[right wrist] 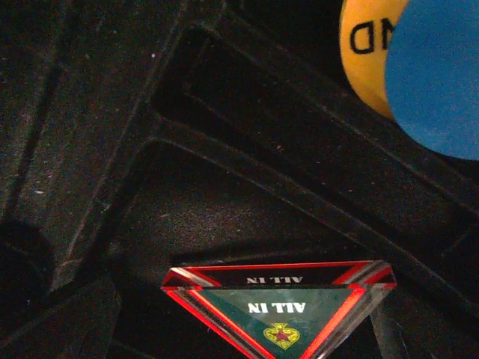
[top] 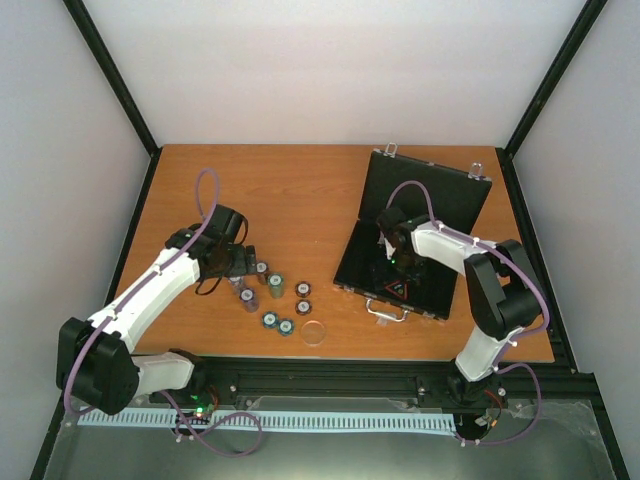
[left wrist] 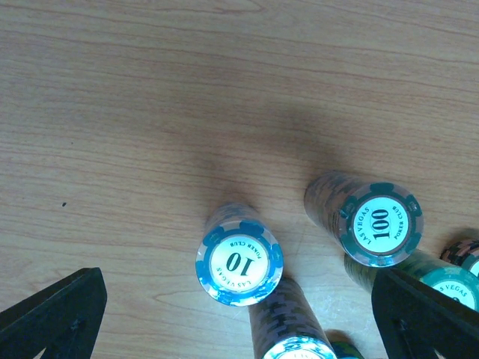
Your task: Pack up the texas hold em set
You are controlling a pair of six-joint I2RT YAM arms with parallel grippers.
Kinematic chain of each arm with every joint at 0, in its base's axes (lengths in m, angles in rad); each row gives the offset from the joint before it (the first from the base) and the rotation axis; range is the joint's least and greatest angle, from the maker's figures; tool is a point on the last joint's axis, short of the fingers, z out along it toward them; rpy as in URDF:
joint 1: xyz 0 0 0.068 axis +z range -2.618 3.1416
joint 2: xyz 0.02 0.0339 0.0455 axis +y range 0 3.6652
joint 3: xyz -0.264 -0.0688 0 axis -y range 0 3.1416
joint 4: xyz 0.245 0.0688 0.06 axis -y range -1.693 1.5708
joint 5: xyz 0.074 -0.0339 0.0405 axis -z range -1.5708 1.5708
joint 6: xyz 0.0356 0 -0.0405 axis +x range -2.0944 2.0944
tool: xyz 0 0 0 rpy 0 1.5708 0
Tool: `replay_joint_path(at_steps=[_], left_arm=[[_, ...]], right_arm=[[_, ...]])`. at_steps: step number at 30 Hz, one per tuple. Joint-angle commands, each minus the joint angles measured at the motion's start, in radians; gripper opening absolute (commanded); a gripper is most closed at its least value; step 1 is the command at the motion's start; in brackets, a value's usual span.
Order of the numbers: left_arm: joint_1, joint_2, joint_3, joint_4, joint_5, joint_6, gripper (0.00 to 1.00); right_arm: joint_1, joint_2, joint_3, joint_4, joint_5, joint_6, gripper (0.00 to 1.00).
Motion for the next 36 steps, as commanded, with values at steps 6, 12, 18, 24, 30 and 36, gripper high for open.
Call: replay_joint_path(at_steps=[6,12,18,24,30,36], left_arm=[[-0.004,-0.036,-0.023,0.009,-0.006,-0.009,1.0],[-0.004,-0.051,-0.031,0.003,-0.011,-0.02,1.0],[-0.004,-0.05,-0.03,0.004,-0.011,-0.025,1.0],[-0.004,-0.042,-0.018,0.004,-0.013,-0.023,1.0],[-0.004,-0.021,-0.003,0.01,-0.011,-0.019,1.0],[-0.004,-0.005,0.013,0.014,-0.013,-0.014,1.0]], right_arm=[[-0.045,0.002,0.034,0.09,-0.251,0.007,0.93],[-0.073,-0.026,0.031,0.138,-0.328,-0.002,0.92],[-0.077,-0.027,0.043,0.142,-0.283,0.0,0.92],[-0.077,-0.068,0.066,0.074,-0.094,-0.032,0.92],[-0.078,-0.13,0.073,0.066,-0.022,-0.051,0.92],[-0.075,-0.135,0.093,0.05,-0.131,-0.063,0.91]])
